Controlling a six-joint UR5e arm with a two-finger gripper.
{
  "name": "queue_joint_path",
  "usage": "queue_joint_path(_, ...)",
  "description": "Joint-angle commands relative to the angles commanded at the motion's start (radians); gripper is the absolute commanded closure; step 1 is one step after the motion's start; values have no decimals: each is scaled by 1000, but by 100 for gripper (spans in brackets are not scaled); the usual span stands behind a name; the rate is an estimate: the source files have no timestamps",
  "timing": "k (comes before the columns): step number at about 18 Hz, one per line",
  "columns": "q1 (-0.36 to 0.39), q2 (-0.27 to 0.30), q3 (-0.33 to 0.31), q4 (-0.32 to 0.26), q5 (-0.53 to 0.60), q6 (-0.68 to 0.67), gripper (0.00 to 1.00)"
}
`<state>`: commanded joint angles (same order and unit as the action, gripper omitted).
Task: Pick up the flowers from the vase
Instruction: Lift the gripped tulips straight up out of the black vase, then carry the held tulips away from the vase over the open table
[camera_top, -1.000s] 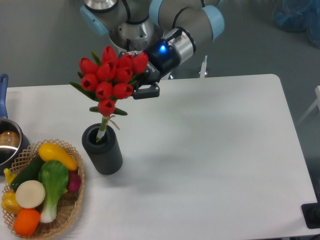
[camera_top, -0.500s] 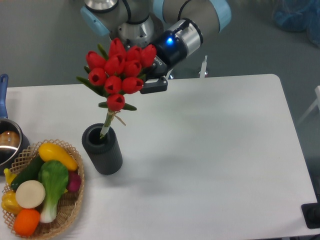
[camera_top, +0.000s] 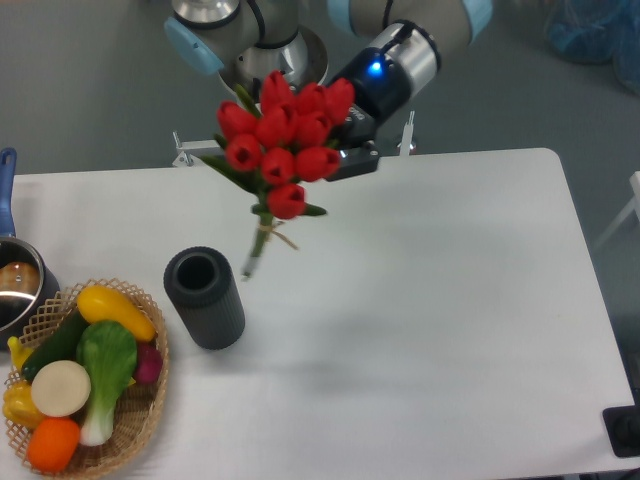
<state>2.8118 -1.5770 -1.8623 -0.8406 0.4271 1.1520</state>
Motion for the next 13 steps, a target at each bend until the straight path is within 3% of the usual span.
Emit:
queue_joint_path(6, 37, 2, 0, -9, 248, -2, 100)
queue_joint_path(10, 129, -23, 2, -14, 266, 6, 100)
queue_joint_path(13, 146, -50, 11, -14, 335, 44, 100)
